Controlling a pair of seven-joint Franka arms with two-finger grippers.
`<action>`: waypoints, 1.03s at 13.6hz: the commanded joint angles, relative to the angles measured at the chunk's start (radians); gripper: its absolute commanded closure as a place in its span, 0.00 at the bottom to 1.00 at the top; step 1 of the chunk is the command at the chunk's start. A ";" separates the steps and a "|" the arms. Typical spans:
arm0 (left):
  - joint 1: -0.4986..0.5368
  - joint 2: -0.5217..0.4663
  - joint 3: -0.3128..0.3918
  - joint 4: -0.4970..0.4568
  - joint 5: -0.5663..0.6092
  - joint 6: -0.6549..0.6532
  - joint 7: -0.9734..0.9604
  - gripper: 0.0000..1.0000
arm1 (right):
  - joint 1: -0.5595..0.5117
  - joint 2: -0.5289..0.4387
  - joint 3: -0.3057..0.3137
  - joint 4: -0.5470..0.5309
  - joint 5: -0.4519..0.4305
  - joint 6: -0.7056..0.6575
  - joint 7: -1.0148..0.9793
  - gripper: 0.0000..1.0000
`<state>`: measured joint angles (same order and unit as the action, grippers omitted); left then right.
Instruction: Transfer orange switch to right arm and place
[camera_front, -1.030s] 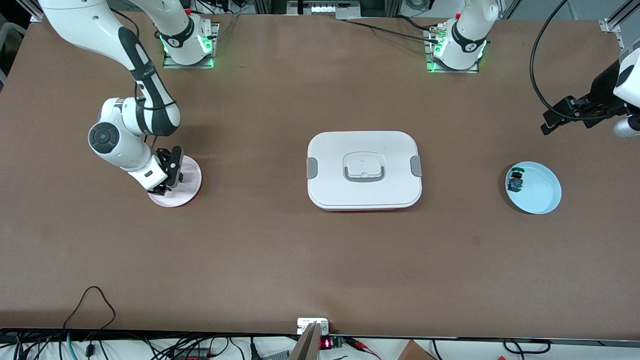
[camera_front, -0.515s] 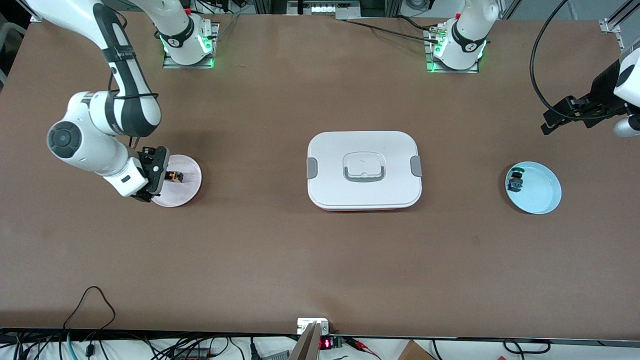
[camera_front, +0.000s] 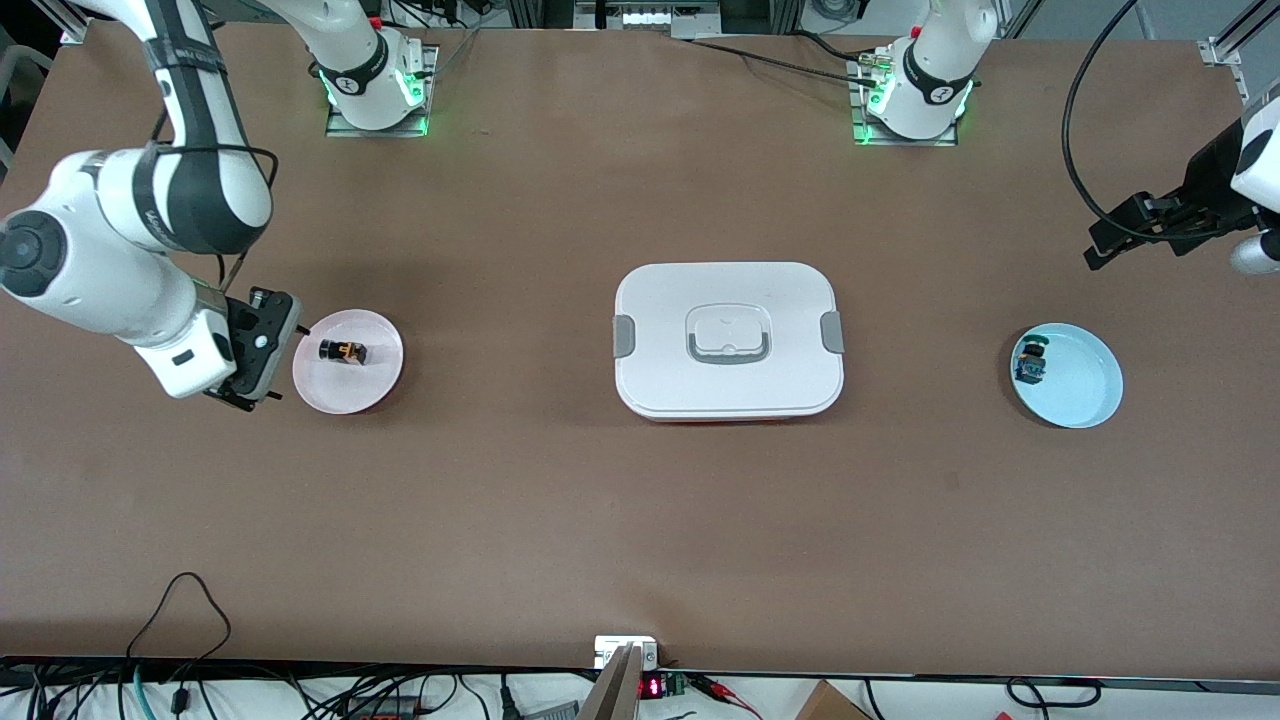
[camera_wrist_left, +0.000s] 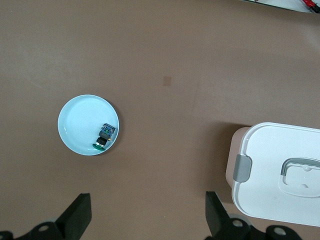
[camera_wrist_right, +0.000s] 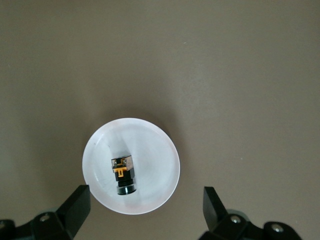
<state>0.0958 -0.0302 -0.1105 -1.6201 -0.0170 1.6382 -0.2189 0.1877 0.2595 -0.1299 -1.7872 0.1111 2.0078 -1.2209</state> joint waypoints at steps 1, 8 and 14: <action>-0.001 0.010 0.002 0.023 0.046 -0.012 -0.011 0.00 | -0.013 -0.002 0.013 0.069 0.010 -0.107 0.168 0.00; -0.001 0.006 0.003 0.023 0.049 -0.023 -0.016 0.00 | -0.010 -0.022 0.013 0.091 0.010 -0.256 0.694 0.00; 0.002 0.006 0.003 0.023 0.049 -0.031 -0.016 0.00 | -0.008 -0.022 0.015 0.116 0.009 -0.372 1.001 0.00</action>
<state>0.0962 -0.0297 -0.1050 -1.6201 0.0016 1.6299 -0.2243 0.1876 0.2462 -0.1250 -1.6999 0.1120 1.6923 -0.3318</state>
